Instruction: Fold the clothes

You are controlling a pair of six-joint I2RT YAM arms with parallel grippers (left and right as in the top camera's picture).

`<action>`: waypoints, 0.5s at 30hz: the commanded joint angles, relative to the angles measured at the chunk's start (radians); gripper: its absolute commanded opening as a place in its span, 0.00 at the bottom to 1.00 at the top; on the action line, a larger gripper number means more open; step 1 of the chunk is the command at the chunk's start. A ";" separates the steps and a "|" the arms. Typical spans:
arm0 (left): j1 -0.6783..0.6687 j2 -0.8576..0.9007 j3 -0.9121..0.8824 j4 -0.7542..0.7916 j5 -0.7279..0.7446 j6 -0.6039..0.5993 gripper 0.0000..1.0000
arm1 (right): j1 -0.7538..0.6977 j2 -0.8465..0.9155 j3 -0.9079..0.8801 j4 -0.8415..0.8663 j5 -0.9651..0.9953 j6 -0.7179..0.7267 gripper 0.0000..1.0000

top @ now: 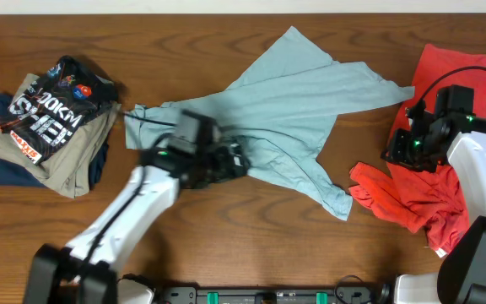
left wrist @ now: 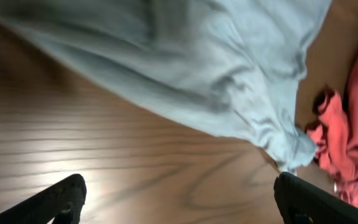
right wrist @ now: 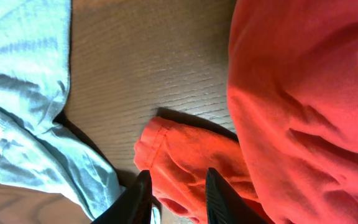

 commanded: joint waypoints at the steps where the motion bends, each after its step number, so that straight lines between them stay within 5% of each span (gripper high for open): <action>1: -0.082 0.078 -0.009 0.054 0.016 -0.114 0.98 | 0.009 -0.016 0.009 -0.005 0.027 -0.005 0.29; 12: -0.292 0.317 -0.009 0.442 0.012 -0.397 0.99 | 0.009 -0.016 0.009 -0.006 0.028 -0.003 0.29; 15: -0.305 0.352 -0.009 0.507 -0.040 -0.420 0.79 | 0.009 -0.016 0.009 -0.007 0.028 -0.003 0.29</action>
